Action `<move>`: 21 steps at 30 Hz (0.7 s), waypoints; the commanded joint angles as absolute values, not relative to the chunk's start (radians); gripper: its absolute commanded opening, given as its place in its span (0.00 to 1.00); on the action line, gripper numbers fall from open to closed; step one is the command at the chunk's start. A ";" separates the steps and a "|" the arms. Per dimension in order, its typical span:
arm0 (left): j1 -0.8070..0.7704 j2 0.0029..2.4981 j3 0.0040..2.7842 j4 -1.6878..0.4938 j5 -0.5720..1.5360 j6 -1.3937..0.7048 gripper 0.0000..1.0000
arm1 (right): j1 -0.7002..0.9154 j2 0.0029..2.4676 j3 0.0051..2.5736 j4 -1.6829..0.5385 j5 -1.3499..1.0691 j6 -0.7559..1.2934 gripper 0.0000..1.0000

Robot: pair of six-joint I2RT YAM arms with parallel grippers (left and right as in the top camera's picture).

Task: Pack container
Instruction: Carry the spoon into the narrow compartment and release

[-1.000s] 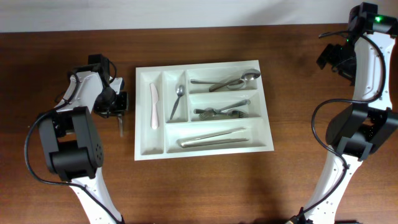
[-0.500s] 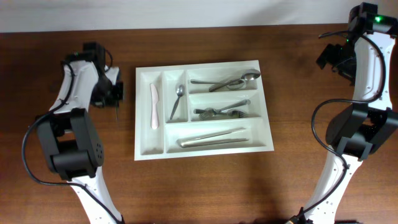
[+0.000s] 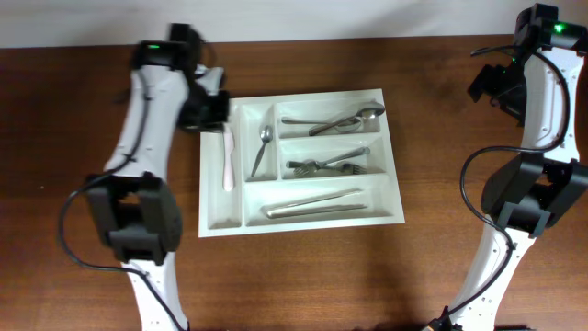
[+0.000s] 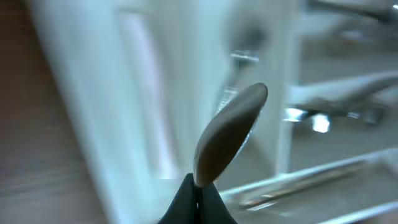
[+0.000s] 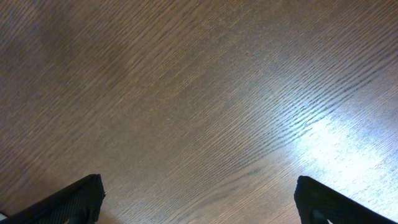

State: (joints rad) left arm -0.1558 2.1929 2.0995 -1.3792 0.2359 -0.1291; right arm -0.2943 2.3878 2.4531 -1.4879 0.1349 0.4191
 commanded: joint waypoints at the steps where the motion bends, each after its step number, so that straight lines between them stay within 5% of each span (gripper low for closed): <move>1: -0.218 2.196 2.109 -1.374 0.221 -0.288 0.02 | -0.295 2.363 2.451 -1.486 0.155 0.422 0.99; 9: -0.251 2.202 2.108 -1.352 0.194 -0.322 0.04 | -0.295 2.363 2.451 -1.486 0.155 0.422 0.99; 13: -0.251 2.210 2.108 -1.352 0.194 -0.321 0.18 | -0.295 2.363 2.451 -1.486 0.155 0.422 0.99; 16: -0.251 2.210 2.108 -1.346 0.194 -0.321 0.49 | -0.295 2.363 2.451 -1.486 0.154 0.422 0.99; 21: -0.251 2.210 2.108 -1.325 0.194 -0.320 0.54 | -0.295 2.363 2.451 -1.486 0.155 0.422 0.99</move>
